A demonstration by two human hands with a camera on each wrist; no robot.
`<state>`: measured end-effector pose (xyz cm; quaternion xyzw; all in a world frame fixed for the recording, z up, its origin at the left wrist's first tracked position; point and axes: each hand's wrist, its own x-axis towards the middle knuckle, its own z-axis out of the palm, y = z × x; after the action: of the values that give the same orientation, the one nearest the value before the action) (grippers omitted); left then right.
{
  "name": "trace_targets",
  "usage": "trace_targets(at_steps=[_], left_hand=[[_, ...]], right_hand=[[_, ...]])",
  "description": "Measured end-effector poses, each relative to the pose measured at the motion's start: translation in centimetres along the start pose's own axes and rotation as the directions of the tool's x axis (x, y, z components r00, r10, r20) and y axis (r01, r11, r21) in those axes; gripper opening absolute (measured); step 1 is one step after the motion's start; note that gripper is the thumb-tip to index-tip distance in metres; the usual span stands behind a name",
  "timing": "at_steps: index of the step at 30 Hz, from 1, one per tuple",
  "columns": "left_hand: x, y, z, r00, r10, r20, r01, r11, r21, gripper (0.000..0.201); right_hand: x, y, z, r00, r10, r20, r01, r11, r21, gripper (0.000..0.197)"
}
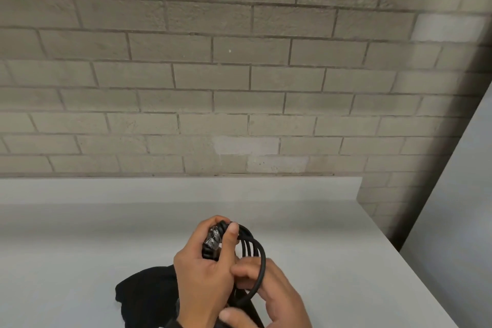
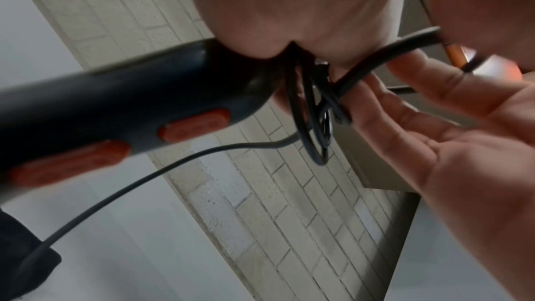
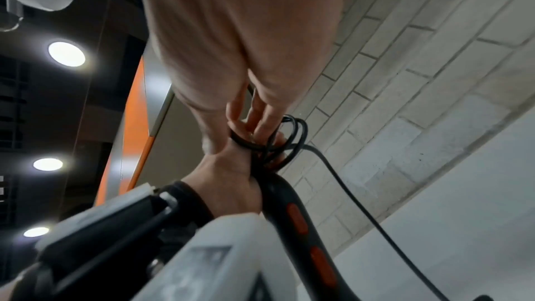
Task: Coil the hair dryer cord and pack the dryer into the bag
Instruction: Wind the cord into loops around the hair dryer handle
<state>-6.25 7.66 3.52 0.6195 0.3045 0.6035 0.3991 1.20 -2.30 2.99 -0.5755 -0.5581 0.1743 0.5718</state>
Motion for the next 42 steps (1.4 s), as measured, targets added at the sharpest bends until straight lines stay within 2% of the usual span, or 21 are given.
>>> trace_targets(at_steps=[4, 6, 8, 9, 10, 12, 14, 17, 20, 22, 24, 25, 26, 28, 29, 31, 32, 33, 36, 39, 42], left_hand=[[-0.1, 0.3, 0.1, 1.000, -0.017, 0.005, 0.017, 1.000, -0.007, 0.005], [-0.1, 0.3, 0.3, 0.999, -0.038, 0.005, 0.038, 0.999, -0.023, 0.006], [-0.2, 0.2, 0.5, 0.999, -0.049, 0.000, 0.049, 0.998, -0.031, 0.005], [-0.1, 0.2, 0.5, 0.999, -0.050, -0.007, 0.050, 0.998, -0.034, 0.005], [0.0, 0.1, 0.5, 0.999, -0.051, -0.017, 0.050, 0.998, -0.035, 0.005], [0.4, -0.1, 0.3, 0.998, -0.054, -0.037, 0.052, 0.998, -0.030, 0.006], [0.6, -0.2, 0.0, 0.998, -0.051, -0.029, 0.051, 0.999, -0.020, 0.006], [0.2, 0.0, 0.1, 0.999, -0.003, 0.036, 0.002, 1.000, 0.022, 0.009], [-0.3, 0.2, 0.2, 0.997, 0.046, 0.069, -0.050, 0.997, 0.058, 0.011], [-0.4, 0.0, 0.1, 0.996, 0.063, 0.068, -0.069, 0.994, 0.083, 0.011], [-0.5, -0.1, 0.2, 0.996, 0.071, 0.053, -0.076, 0.991, 0.106, 0.010], [-0.6, -0.2, 0.2, 0.997, 0.072, 0.037, -0.076, 0.990, 0.116, 0.010], [-0.6, -0.3, 0.3, 0.997, 0.072, 0.016, -0.073, 0.989, 0.125, 0.009], [-0.6, -0.4, 0.7, 0.997, 0.065, -0.033, -0.060, 0.989, 0.133, 0.009], [-0.7, -0.5, 0.8, 0.997, 0.062, -0.054, -0.054, 0.989, 0.136, 0.009], [-0.8, -0.5, 1.1, 0.995, 0.066, -0.079, -0.055, 0.988, 0.143, 0.011], [-0.8, -0.5, 1.2, 0.994, 0.073, -0.085, -0.060, 0.987, 0.150, 0.013], [-0.8, -0.5, 1.3, 0.993, 0.080, -0.088, -0.066, 0.985, 0.159, 0.015], [-0.6, -0.5, 1.3, 0.991, 0.094, -0.092, -0.076, 0.981, 0.180, 0.008], [-0.6, -0.3, 1.4, 0.994, 0.066, -0.087, -0.050, 0.983, 0.175, 0.010], [-0.6, -0.5, 1.4, 0.995, 0.039, -0.094, -0.023, 0.985, 0.172, 0.010]], right_hand=[[-0.9, 0.4, 0.0, 0.997, -0.069, -0.015, 0.063, 0.965, -0.254, 0.013], [-1.1, 0.3, -0.5, 0.999, -0.042, -0.031, 0.034, 0.970, -0.243, 0.010], [-1.2, -0.6, -1.1, 0.995, 0.097, -0.037, -0.096, 0.995, 0.024, 0.014], [-1.1, -1.1, -1.5, 0.986, 0.159, -0.056, -0.144, 0.967, 0.210, 0.015], [-1.1, -1.6, -2.0, 0.972, 0.218, -0.084, -0.169, 0.903, 0.395, 0.028], [-1.2, -2.1, -3.4, 0.934, 0.345, -0.090, -0.195, 0.705, 0.682, 0.059], [-1.4, -2.6, -5.8, 0.901, 0.434, -0.026, -0.243, 0.553, 0.797, 0.076], [-1.9, -2.5, -9.4, 0.861, 0.501, 0.092, -0.385, 0.523, 0.760, 0.090], [-2.3, -1.2, -11.2, 0.819, 0.570, 0.069, -0.445, 0.555, 0.702, 0.091], [-2.4, -0.1, -11.4, 0.811, 0.579, -0.088, -0.422, 0.683, 0.596, 0.078], [-2.8, 1.3, -10.9, 0.822, 0.407, -0.398, -0.269, 0.894, 0.359, 0.041], [-2.8, 1.7, -10.5, 0.807, 0.230, -0.544, -0.176, 0.973, 0.150, 0.031], [-2.7, 1.8, -10.1, 0.791, 0.008, -0.612, -0.048, 0.998, -0.049, 0.028], [-2.3, 0.3, -8.3, 0.793, -0.266, -0.549, 0.097, 0.943, -0.317, 0.024], [-2.3, -0.6, -7.1, 0.824, -0.341, -0.452, 0.148, 0.900, -0.409, 0.022], [-2.0, -2.1, -4.6, 0.892, -0.432, -0.138, 0.282, 0.766, -0.577, 0.013], [-2.0, -1.4, -3.5, 0.893, -0.449, -0.029, 0.334, 0.705, -0.626, 0.006], [-1.8, -0.6, -2.6, 0.895, -0.446, 0.001, 0.356, 0.713, -0.605, 0.004], [-0.7, 2.2, -1.3, 0.883, -0.466, -0.056, 0.352, 0.736, -0.579, 0.022], [1.0, 3.1, -1.6, 0.900, -0.435, -0.009, 0.318, 0.674, -0.667, 0.037], [1.8, 3.2, -2.3, 0.922, -0.388, 0.009, 0.278, 0.642, -0.714, 0.035]])
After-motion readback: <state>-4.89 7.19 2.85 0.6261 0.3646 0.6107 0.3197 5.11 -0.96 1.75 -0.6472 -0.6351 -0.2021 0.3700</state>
